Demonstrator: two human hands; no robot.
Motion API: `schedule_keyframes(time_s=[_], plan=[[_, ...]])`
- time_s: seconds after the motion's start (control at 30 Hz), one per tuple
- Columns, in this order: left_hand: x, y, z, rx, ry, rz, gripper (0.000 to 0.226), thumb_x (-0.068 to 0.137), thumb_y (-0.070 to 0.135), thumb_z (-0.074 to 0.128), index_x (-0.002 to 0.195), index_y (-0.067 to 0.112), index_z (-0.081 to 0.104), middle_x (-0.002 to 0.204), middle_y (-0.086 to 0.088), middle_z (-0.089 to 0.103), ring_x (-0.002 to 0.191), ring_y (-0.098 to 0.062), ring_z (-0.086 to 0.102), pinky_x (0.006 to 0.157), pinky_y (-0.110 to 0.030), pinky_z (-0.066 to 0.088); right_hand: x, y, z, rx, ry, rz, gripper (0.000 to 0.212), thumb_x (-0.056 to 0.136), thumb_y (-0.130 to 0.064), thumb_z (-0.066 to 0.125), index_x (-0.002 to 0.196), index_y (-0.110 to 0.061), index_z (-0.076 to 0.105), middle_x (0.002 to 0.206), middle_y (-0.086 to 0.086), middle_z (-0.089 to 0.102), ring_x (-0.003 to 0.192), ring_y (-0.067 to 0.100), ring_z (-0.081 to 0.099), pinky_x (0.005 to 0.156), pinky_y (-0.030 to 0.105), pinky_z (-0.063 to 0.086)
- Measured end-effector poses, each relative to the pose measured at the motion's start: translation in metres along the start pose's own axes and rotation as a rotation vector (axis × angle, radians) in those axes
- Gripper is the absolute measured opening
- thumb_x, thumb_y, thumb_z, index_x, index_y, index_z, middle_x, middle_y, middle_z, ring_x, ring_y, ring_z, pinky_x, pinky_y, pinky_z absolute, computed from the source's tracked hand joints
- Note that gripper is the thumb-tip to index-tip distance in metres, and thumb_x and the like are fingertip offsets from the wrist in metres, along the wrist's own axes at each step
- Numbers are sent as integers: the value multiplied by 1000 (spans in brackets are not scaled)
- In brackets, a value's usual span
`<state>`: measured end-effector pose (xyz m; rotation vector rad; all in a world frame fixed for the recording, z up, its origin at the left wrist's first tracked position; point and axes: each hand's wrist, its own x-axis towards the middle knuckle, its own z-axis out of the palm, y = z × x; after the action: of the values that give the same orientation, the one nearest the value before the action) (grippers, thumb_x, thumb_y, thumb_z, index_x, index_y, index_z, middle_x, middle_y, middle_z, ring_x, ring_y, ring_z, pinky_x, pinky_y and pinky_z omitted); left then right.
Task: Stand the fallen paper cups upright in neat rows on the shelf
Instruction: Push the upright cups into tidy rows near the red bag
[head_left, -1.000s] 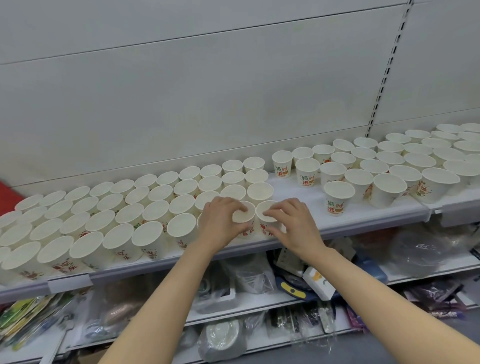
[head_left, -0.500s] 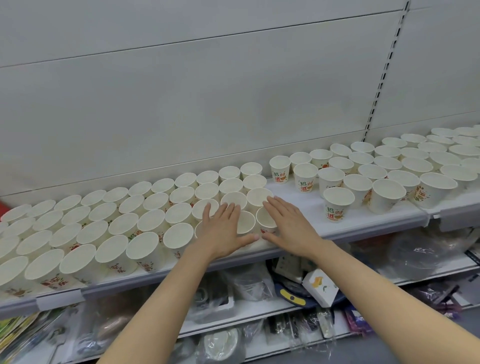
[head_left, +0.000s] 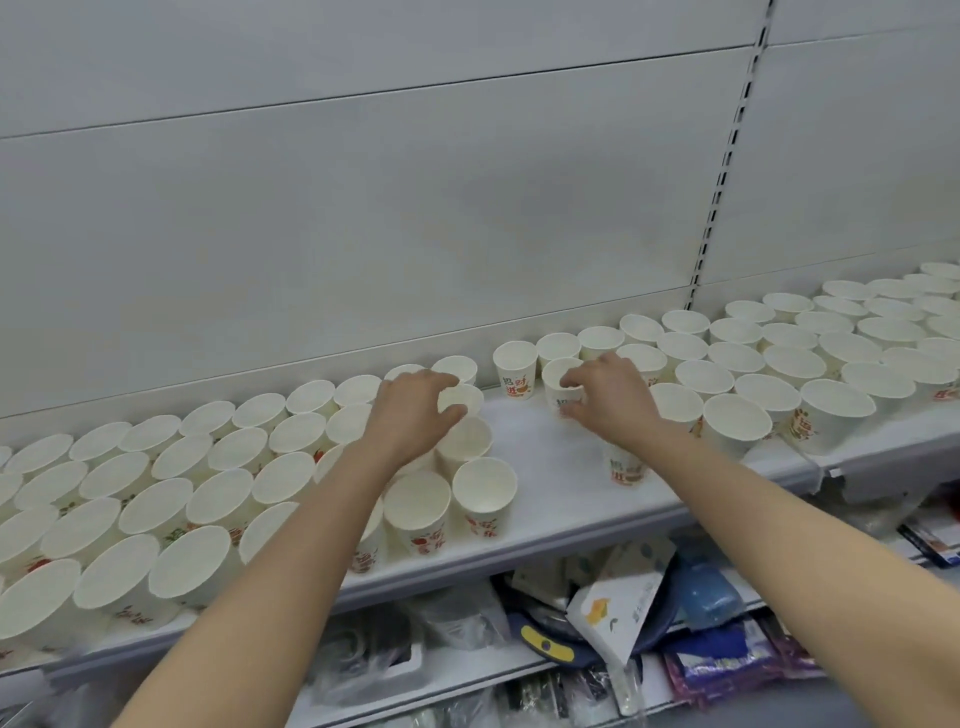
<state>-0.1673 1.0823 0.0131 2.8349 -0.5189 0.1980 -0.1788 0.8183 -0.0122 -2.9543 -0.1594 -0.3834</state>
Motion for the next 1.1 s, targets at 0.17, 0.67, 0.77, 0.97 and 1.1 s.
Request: schedule_keyframes(time_s=[0.17,0.67,0.77,0.97,1.1], plan=[[72,42,23,85,-48,24,46,89,40,60,132,25,56,133,0,59,123,-26,51,100,-38,37,28,15,15,-98,-114,-111,16,84,-28,56,95,-27,68,92,0,69,94,23,55,87,34,28],[126,57,63,238,34,-5,16,83,20,59,88,29,71,89,6,71,93,-19,59,76,-26,24,100,74,11,30,-62,-277,33,80,-9,65,108,-25,69,107,-4,67,104,22,47,78,32,40],[122,52,58,243,25,3,17,84,22,57,89,29,72,90,6,72,91,-18,60,75,-26,24,114,77,22,-75,-122,-374,30,76,-10,66,101,-26,71,101,0,66,104,25,48,77,27,28],[120,40,54,164,40,16,17,82,31,68,98,31,73,96,10,72,96,-17,62,78,-26,32,118,62,26,-6,-92,-359,9,80,-25,66,87,-27,72,85,-3,67,96,20,49,76,26,20],[120,35,53,197,32,29,17,83,32,68,100,32,73,97,10,72,97,-17,61,80,-26,32,115,44,33,105,-76,-323,4,78,-27,68,80,-25,71,78,-4,66,86,21,55,82,28,29]])
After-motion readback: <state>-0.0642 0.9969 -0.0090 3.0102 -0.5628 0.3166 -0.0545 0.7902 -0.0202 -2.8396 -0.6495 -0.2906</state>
